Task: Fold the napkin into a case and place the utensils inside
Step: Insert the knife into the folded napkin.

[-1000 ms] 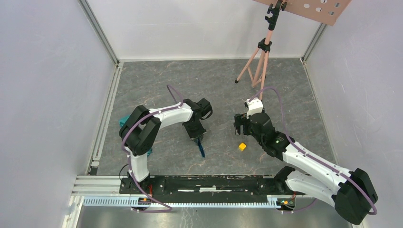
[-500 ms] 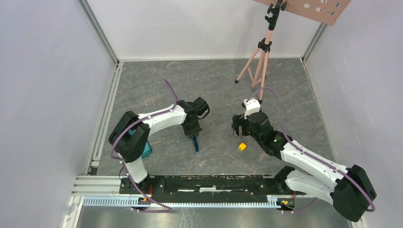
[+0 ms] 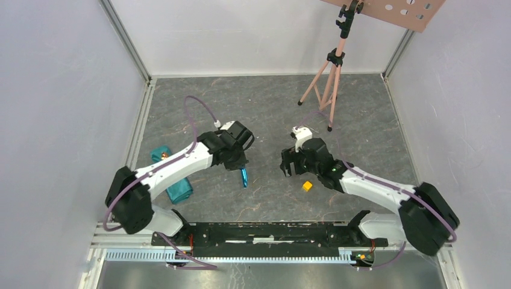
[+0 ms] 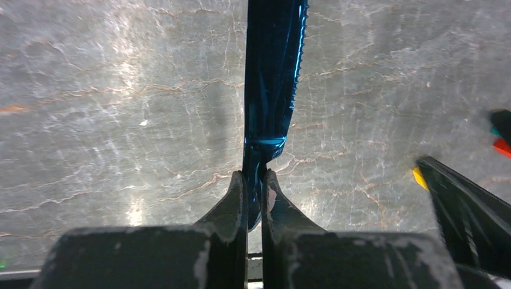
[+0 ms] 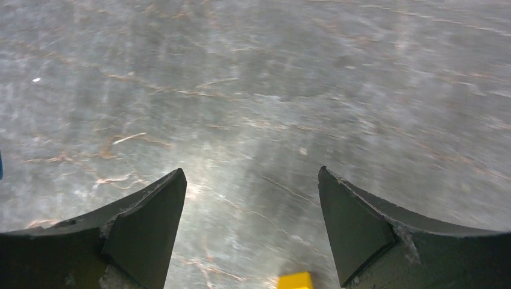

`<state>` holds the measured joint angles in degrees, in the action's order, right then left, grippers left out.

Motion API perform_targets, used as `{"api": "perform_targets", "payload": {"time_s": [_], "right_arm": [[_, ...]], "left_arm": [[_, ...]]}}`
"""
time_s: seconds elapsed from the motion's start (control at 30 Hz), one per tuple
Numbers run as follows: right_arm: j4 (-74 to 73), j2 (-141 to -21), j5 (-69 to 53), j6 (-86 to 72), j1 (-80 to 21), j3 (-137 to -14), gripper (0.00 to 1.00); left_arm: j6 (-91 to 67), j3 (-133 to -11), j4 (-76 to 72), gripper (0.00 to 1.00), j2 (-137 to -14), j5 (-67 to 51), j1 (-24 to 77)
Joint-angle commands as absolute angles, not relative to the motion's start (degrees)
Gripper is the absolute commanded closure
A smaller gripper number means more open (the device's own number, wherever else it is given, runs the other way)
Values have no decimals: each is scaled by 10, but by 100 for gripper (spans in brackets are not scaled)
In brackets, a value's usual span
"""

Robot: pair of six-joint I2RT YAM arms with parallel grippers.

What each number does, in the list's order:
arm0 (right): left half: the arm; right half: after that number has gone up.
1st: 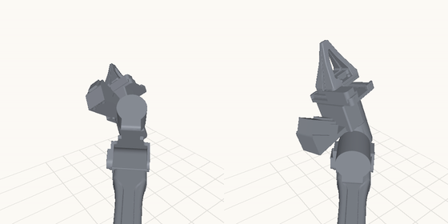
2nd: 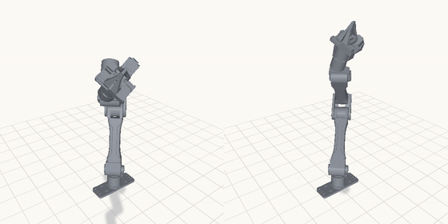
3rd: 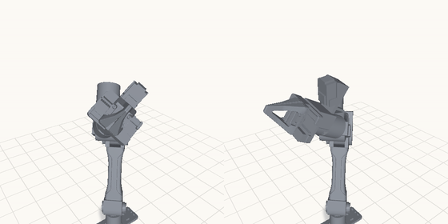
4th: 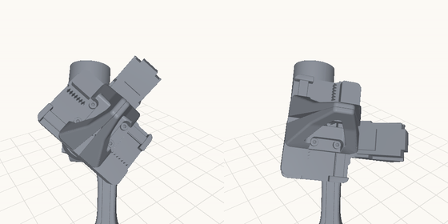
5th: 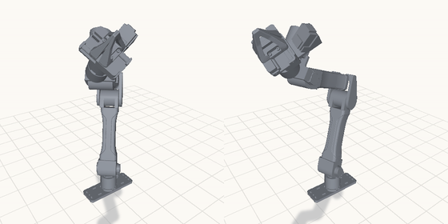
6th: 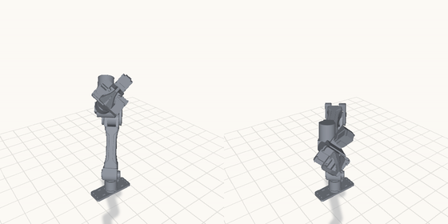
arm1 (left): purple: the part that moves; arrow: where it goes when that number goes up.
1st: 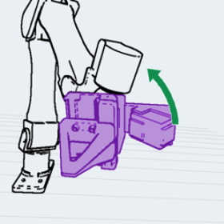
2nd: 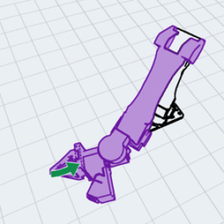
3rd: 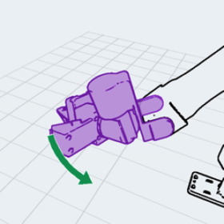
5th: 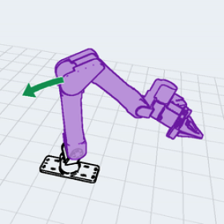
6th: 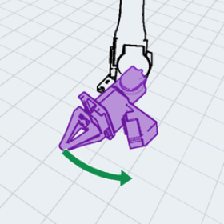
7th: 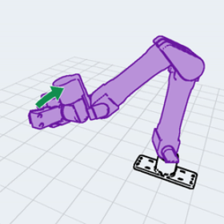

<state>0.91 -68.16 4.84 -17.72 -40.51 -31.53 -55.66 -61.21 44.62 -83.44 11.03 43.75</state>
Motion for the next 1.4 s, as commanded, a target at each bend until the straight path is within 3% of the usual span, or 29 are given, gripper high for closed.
{"api": "perform_targets", "payload": {"time_s": [0.0, 0.2, 0.6, 0.83, 1.0, 1.23, 1.37], "right_arm": [[80, -758, -81, -195, -430, -380, 14], [174, -872, -167, -263, -497, -446, 15], [402, -1160, -250, -512, -595, -649, 29], [393, -1265, -274, -534, -616, -760, 37], [347, -1302, -256, -499, -627, -803, 37], [326, -1347, -269, -464, -643, -849, 49], [307, -1370, -286, -453, -654, -881, 43]], "left_arm": [[-475, -633, 468, 98, -755, 159, 437], [-409, -643, 531, 98, -689, 166, 380], [-208, -651, 601, 98, -608, 192, 57], [-137, -623, 535, 98, -638, 223, -83], [-117, -601, 478, 98, -672, 196, -132], [-127, -596, 394, 98, -749, 193, -148], [-135, -580, 353, 98, -783, 200, -152]]}}
